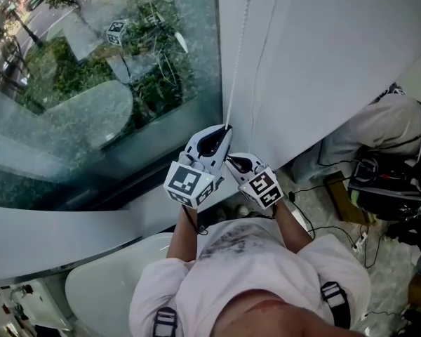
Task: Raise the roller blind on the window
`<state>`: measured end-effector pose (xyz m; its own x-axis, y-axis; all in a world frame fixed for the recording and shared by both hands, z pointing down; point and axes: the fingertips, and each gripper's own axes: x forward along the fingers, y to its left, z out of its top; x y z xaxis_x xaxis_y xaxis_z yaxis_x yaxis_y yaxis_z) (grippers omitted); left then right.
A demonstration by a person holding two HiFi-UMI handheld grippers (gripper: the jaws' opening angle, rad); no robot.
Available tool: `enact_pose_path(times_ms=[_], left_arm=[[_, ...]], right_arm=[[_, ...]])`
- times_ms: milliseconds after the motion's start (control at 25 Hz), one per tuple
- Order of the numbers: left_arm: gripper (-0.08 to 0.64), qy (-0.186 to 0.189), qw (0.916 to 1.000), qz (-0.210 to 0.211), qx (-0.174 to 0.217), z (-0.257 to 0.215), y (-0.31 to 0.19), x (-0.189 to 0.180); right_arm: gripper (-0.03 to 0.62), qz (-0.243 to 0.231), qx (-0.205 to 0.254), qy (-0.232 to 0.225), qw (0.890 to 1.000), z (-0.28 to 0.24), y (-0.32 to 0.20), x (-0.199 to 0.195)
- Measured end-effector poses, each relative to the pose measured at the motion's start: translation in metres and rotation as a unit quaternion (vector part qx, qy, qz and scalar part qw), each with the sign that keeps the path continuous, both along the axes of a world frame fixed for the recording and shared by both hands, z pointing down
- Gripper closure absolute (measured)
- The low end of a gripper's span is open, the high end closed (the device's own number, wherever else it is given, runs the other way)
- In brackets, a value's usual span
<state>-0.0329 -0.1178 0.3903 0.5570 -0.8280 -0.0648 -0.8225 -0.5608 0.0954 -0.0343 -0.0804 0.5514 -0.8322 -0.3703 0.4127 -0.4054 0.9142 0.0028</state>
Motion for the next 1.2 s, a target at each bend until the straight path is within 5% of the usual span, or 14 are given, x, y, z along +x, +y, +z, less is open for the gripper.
enact_pose_path(times_ms=[840,1200], left_arm=[[0.535,-0.009,0.9999,-0.010,0.001,0.000,0.029,-0.006],[0.495,0.003,0.9997,-0.019,0.015,-0.002,0.047,-0.023]], right_arm=[[0.526,-0.008,0.052,-0.030,0.998,-0.055,0.029,0.002],[0.456,0.006,0.076,-0.083,0.994,-0.101,0.036,0.007]])
